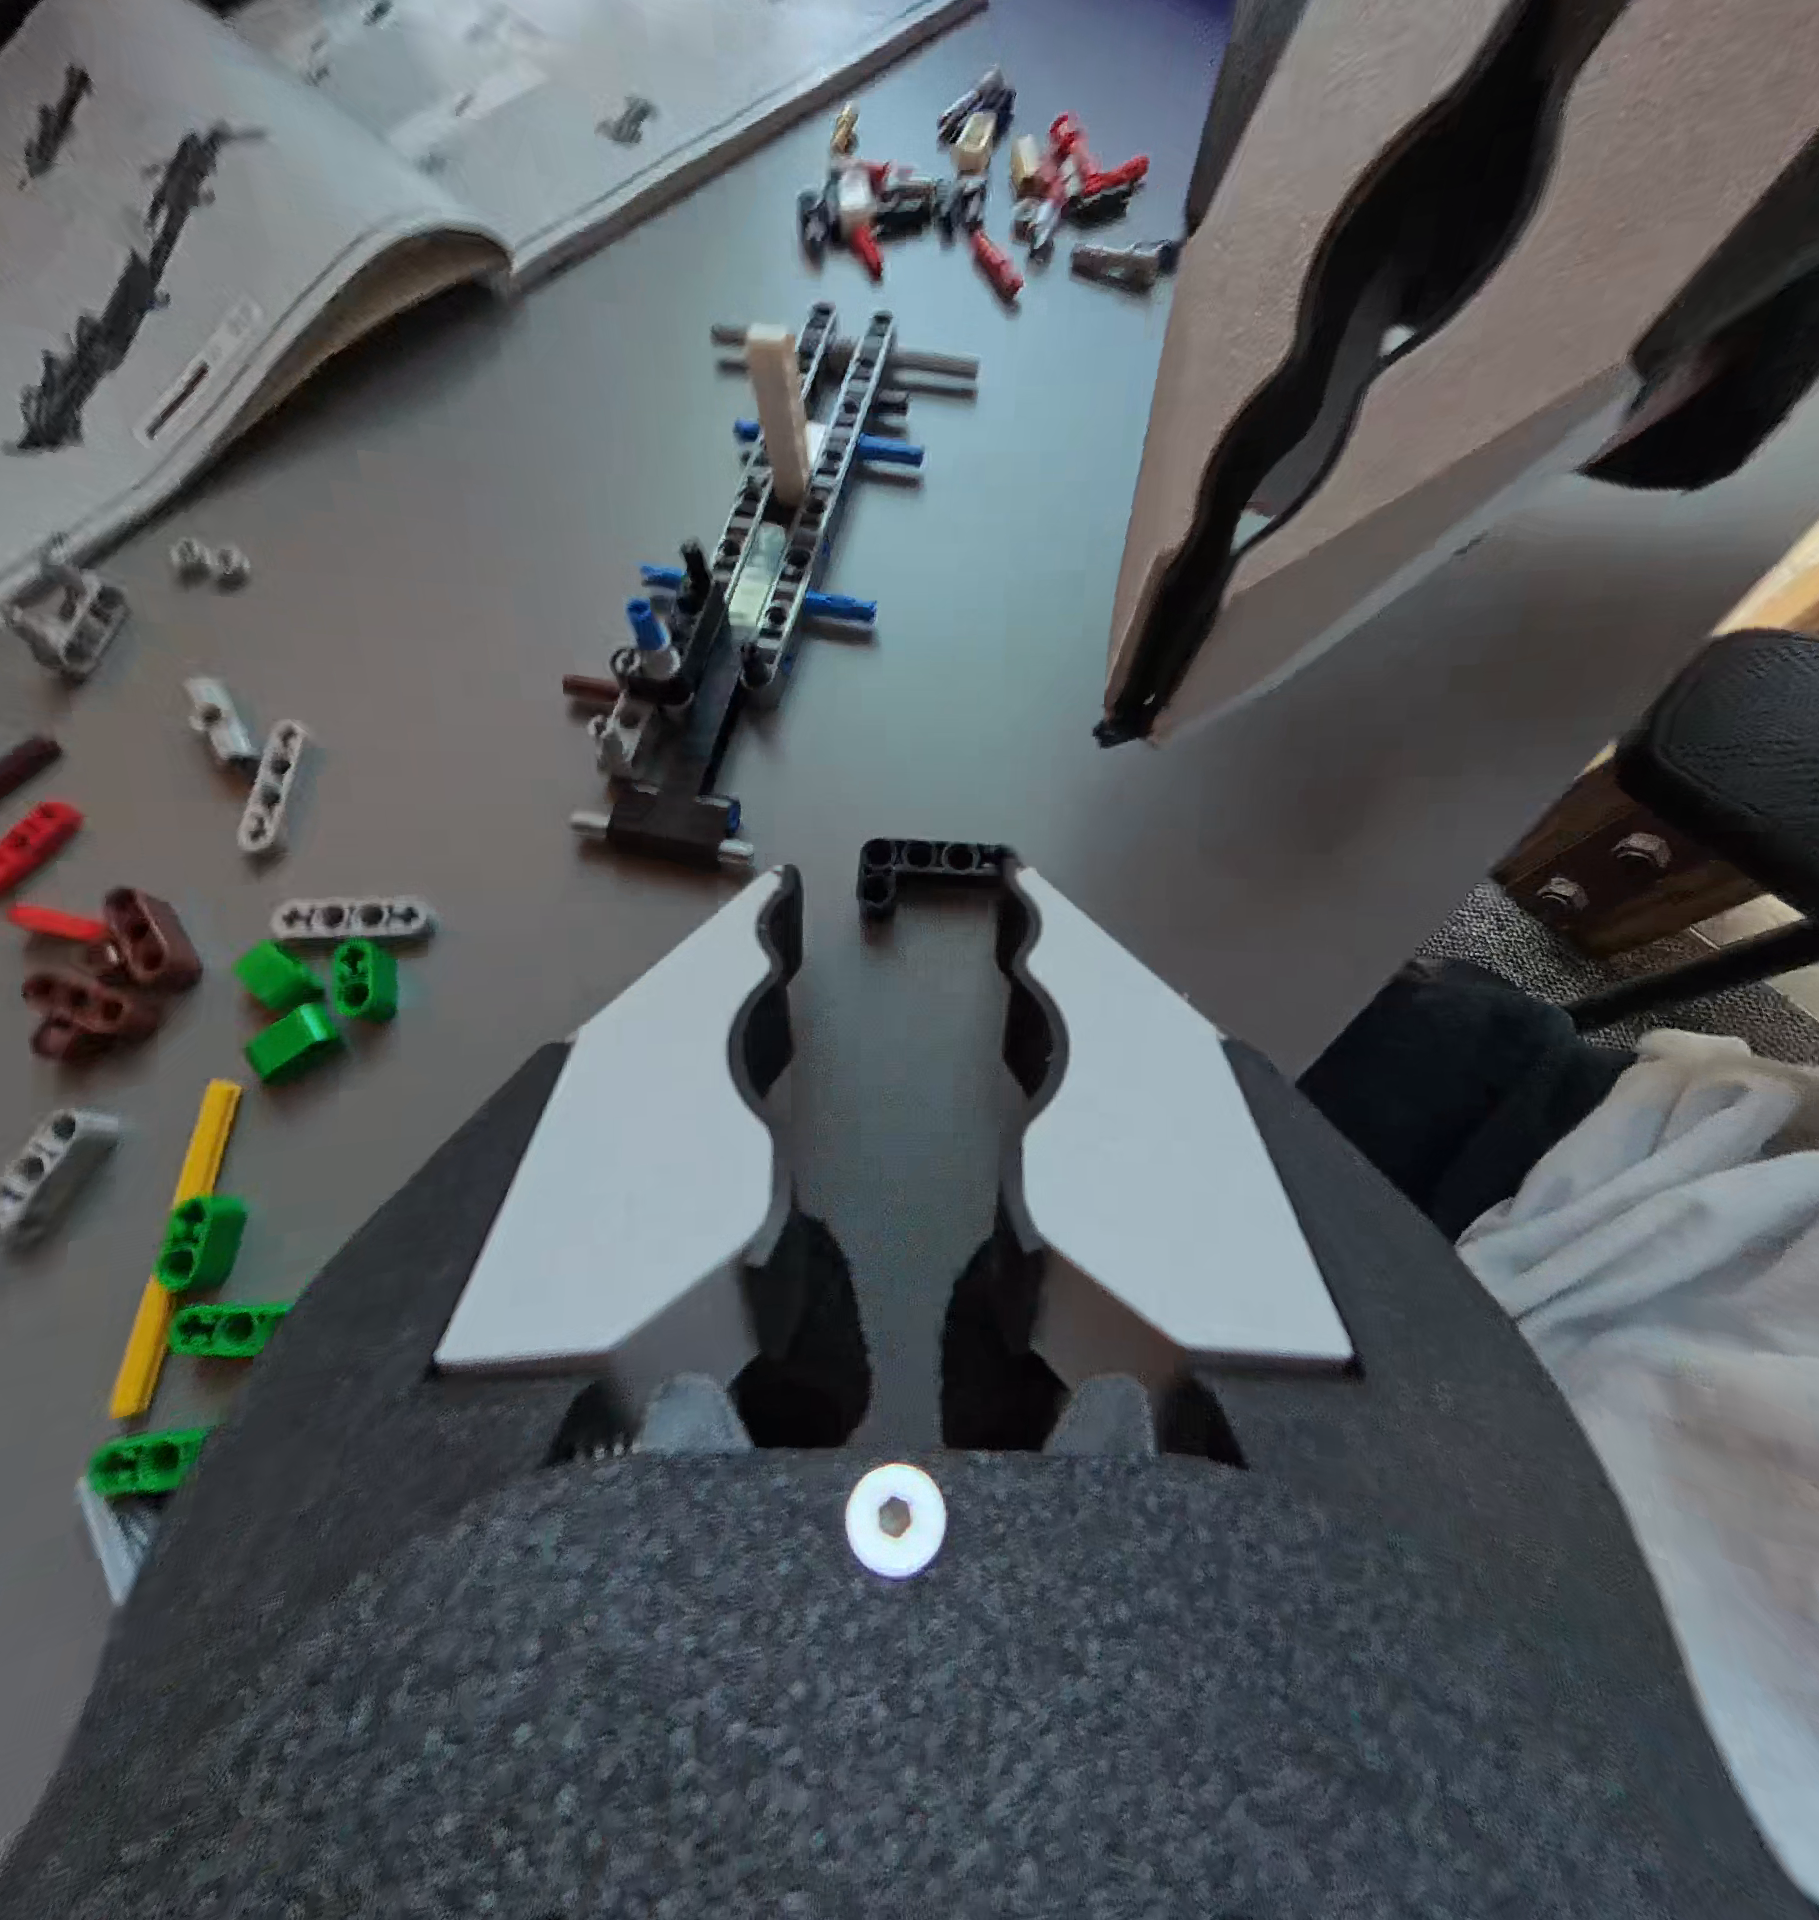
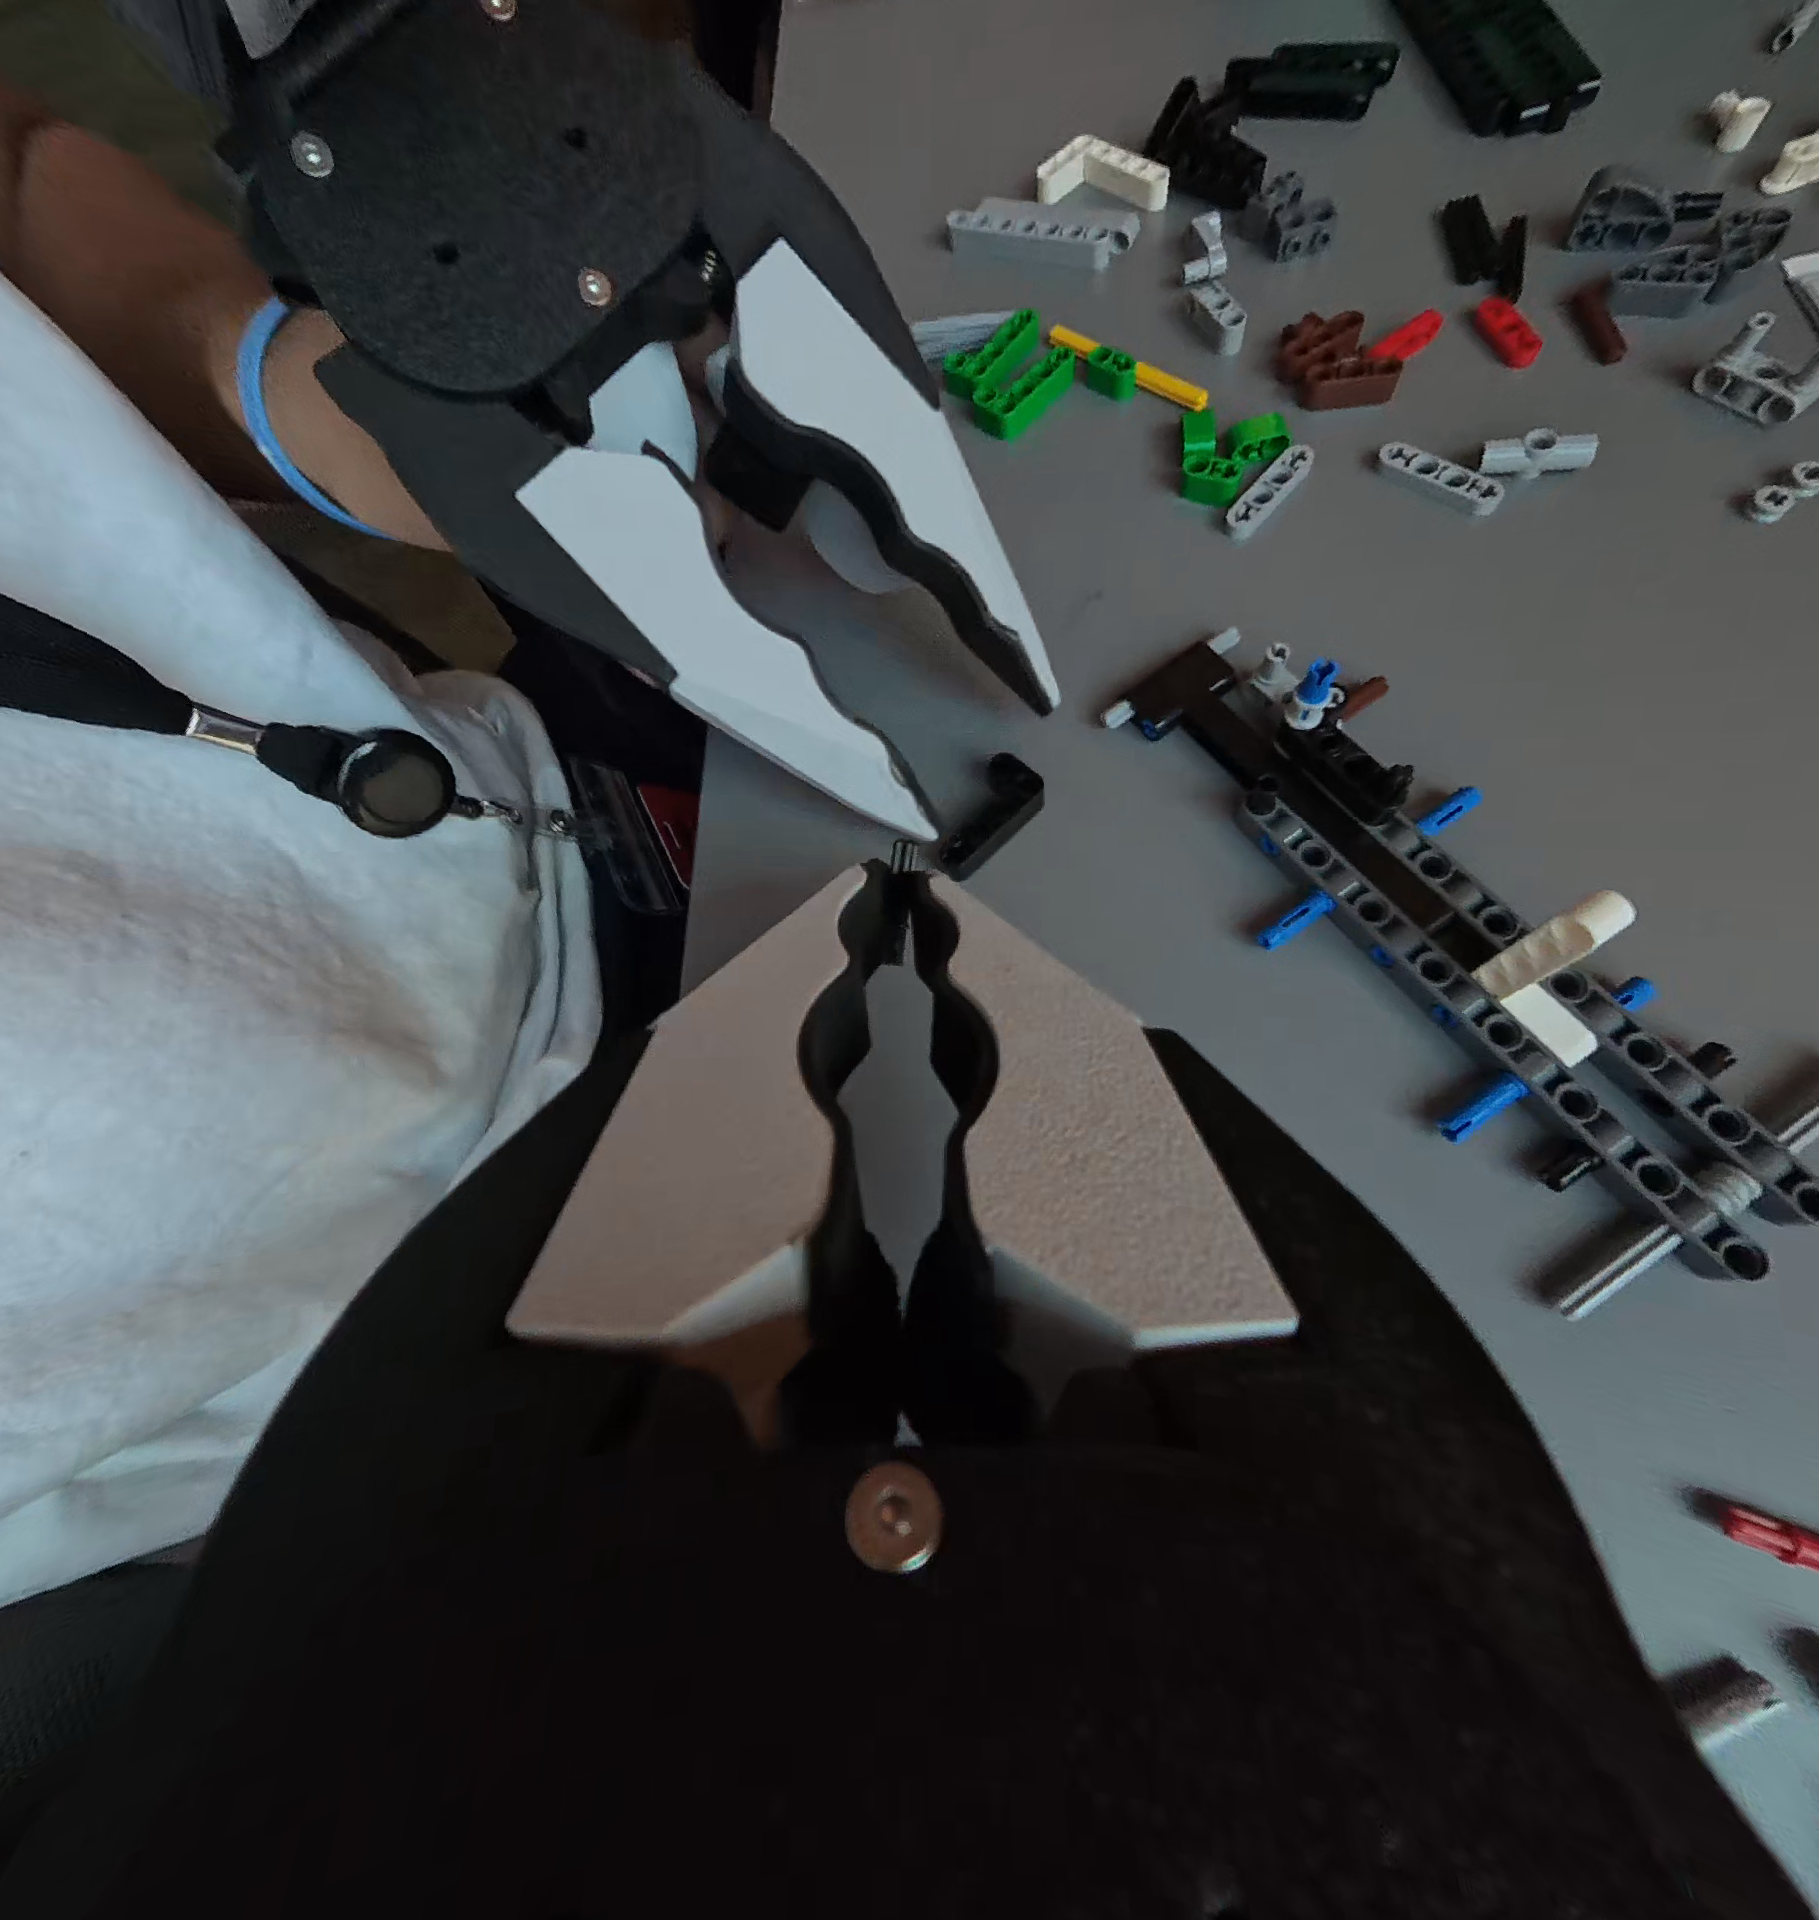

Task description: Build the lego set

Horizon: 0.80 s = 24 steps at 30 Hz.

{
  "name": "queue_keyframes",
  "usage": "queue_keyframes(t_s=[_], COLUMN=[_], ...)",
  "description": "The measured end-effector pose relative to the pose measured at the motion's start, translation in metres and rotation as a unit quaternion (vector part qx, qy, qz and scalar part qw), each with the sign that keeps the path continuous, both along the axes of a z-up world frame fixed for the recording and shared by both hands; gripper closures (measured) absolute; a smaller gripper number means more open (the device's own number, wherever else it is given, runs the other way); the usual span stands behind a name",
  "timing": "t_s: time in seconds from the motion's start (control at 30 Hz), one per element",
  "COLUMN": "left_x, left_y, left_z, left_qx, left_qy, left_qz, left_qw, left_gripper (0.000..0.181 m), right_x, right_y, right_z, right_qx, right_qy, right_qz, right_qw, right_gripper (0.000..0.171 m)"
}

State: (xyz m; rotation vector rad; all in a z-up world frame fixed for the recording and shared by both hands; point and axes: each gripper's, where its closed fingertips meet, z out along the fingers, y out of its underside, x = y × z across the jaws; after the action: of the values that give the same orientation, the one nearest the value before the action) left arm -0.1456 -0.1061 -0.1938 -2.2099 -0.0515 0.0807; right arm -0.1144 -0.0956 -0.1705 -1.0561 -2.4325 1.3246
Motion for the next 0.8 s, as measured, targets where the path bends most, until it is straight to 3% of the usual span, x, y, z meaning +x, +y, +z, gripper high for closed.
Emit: queue_keyframes(t_s=[0.03, 0.1, 0.17, 0.33, 0.57, 0.73, 0.8], left_x=[0.009, 0.028, 0.026, 0.035, 0.031, 0.024, 0.021], left_y=[0.001, -0.002, -0.004, -0.006, -0.001, 0.0, 0.001], left_z=[0.01, 0.025, 0.038, 0.035, 0.032, 0.032, 0.032], left_qx=[0.019, 0.044, 0.066, 0.053, 0.056, 0.057, 0.061], left_qy=[0.013, 0.037, 0.113, 0.326, 0.411, 0.429, 0.396], left_qz=[-0.041, -0.13, -0.167, -0.26, -0.267, -0.236, -0.216], left_qw=[0.999, 0.99, 0.977, 0.907, 0.87, 0.87, 0.89], left_gripper=[0.147, 0.156, 0.161, 0.166, 0.174, 0.178, 0.179], right_x=[0.001, 0.005, 0.009, 0.009, 0.002, -0.005, -0.01], right_y=[-0.003, -0.011, -0.018, -0.025, -0.026, -0.023, -0.021], right_z=[0.004, 0.01, 0.013, 0.014, 0.015, 0.013, 0.016], right_qx=[-0.015, -0.048, -0.08, -0.136, -0.162, -0.159, -0.164], right_qy=[0.007, 0.004, -0.015, -0.063, -0.08, -0.078, -0.061], right_qz=[0.002, 0.014, 0.029, 0.042, 0.03, 0.012, 0.001], right_qw=[1.0, 0.999, 0.996, 0.988, 0.983, 0.984, 0.985], right_gripper=[0.171, 0.171, 0.171, 0.171, 0.171, 0.171, 0.171])
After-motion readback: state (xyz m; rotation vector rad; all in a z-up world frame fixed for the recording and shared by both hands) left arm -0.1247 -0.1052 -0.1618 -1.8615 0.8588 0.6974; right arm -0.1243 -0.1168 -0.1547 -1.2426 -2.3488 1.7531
